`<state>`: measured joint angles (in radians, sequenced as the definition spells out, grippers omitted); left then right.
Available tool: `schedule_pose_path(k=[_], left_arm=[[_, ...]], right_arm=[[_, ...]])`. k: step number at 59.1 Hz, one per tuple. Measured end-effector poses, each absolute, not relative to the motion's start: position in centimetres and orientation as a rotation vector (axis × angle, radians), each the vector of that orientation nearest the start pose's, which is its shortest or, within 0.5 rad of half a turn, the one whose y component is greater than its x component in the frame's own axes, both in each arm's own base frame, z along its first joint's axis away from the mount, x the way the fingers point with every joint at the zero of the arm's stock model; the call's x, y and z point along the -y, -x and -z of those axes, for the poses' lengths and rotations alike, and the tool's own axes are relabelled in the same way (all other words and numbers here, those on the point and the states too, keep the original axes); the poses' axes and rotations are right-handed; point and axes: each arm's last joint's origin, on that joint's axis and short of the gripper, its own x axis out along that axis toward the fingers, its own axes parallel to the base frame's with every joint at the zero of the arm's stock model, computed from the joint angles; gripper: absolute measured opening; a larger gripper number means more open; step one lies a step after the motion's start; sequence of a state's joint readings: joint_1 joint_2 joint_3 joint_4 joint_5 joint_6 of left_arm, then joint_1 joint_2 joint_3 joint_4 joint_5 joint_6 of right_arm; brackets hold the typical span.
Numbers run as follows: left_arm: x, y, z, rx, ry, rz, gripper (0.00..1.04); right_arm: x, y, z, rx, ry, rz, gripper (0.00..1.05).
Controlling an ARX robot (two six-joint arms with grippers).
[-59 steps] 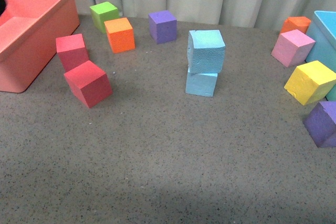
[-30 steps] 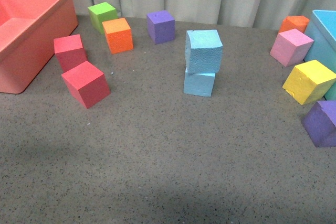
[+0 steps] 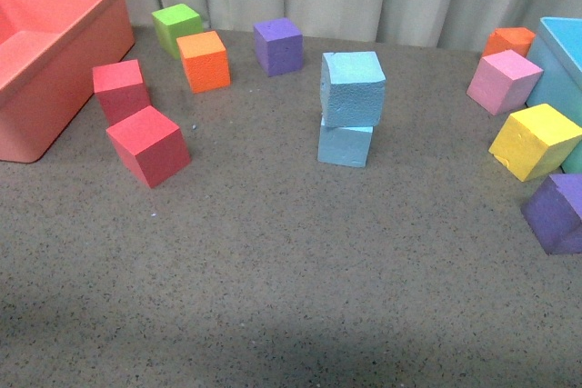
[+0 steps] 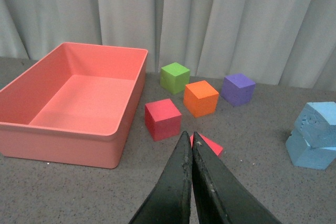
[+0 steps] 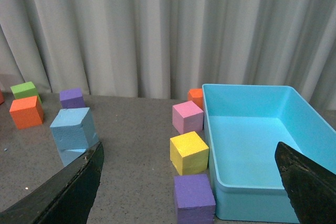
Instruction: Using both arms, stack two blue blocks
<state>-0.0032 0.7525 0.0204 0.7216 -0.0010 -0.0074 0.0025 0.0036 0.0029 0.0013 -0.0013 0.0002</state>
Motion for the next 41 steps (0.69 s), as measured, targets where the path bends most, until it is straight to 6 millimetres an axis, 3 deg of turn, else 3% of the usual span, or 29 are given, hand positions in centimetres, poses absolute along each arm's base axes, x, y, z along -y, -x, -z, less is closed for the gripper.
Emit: schedule_pose_path(k=[41], left_arm=[[0.0,-11.8,-17.3,0.022,0.007,0.001,0.04]], right_arm=[[0.0,-9.8,-16.4,0.001,0.0,-0.004,0.95]])
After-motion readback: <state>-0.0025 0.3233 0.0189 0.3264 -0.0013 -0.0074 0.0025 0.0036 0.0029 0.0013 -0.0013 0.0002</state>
